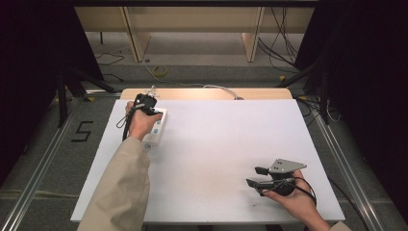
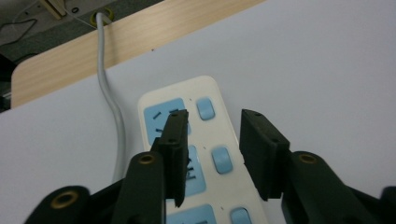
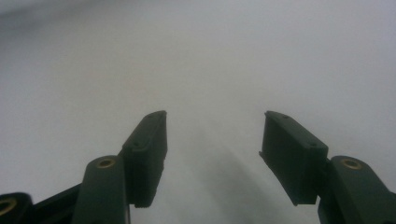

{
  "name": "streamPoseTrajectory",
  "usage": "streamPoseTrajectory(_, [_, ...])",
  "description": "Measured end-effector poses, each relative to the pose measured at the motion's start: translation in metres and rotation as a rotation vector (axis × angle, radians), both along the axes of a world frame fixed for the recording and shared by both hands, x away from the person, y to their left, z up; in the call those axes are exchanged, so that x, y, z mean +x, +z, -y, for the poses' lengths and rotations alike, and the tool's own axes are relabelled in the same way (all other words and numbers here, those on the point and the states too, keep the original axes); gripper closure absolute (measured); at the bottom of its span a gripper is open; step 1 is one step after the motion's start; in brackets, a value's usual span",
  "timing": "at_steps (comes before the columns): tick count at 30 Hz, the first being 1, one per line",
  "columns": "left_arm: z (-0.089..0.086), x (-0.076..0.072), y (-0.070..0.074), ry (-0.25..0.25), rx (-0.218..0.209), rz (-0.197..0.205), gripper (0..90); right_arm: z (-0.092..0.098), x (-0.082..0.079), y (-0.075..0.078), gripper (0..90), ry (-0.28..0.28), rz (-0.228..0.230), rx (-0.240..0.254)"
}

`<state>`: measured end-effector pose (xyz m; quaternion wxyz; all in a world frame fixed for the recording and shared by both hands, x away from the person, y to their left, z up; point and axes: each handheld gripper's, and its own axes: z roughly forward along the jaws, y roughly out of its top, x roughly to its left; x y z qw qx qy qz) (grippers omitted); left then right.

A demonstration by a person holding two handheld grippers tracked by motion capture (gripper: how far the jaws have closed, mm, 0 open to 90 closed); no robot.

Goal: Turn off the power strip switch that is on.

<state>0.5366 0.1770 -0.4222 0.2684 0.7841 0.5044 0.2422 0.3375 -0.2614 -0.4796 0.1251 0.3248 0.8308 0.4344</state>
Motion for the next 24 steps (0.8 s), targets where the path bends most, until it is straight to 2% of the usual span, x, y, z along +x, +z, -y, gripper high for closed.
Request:
streamPoseTrajectory(2, [0.001, -0.009, 0.0, -0.022, -0.011, -0.024, 54.2, 0.0, 0.0, 0.0, 41.2, 0.0, 0.0, -0.001])
streamPoseTrajectory(5, [0.003, -0.024, -0.001, -0.056, -0.045, -0.019, 49.6, -0.001, 0.0, 0.0, 41.2, 0.001, 0.003, -0.003])
streamPoseTrajectory(6, [0.003, -0.024, -0.001, -0.056, -0.045, -0.019, 48.4, -0.001, -0.001, 0.0, 41.2, 0.002, 0.003, -0.006])
streamPoseTrajectory(7, [0.004, -0.036, -0.002, -0.061, -0.065, -0.01, 46.9, -0.001, 0.0, 0.0, 41.2, 0.002, 0.004, -0.006])
streamPoseTrajectory(9, [0.005, -0.048, -0.003, -0.07, -0.087, -0.003, 44.5, -0.001, 0.0, 0.0, 41.2, 0.001, 0.005, -0.007])
streamPoseTrajectory(14, [0.008, -0.084, -0.003, -0.099, -0.086, 0.022, 39.2, -0.001, -0.001, 0.0, 41.2, 0.002, 0.009, -0.008])
streamPoseTrajectory(16, [0.01, -0.101, -0.006, -0.109, -0.087, 0.017, 37.6, 0.0, -0.001, 0.0, 41.2, -0.001, 0.002, -0.01])
streamPoseTrajectory(17, [0.01, -0.101, -0.006, -0.109, -0.087, 0.017, 37.1, -0.001, -0.001, 0.0, 41.2, -0.002, 0.002, -0.008])
streamPoseTrajectory(18, [0.013, -0.12, -0.01, -0.132, -0.084, 0.025, 35.6, -0.001, -0.001, 0.0, 41.2, -0.001, 0.004, -0.009])
streamPoseTrajectory(20, [0.015, -0.138, -0.014, -0.141, -0.095, 0.038, 34.0, -0.001, -0.001, 0.0, 41.2, 0.0, 0.005, -0.009])
streamPoseTrajectory(22, [0.014, -0.153, -0.02, -0.141, -0.135, 0.065, 31.9, -0.001, -0.001, 0.0, 41.2, -0.001, 0.005, -0.009])
streamPoseTrajectory(23, [0.014, -0.153, -0.02, -0.141, -0.135, 0.065, 32.4, -0.001, -0.001, 0.0, 41.2, -0.001, 0.004, -0.009])
streamPoseTrajectory(24, [0.013, -0.163, -0.028, -0.128, -0.142, 0.075, 33.1, -0.001, 0.0, 0.0, 41.2, -0.001, 0.002, -0.01])
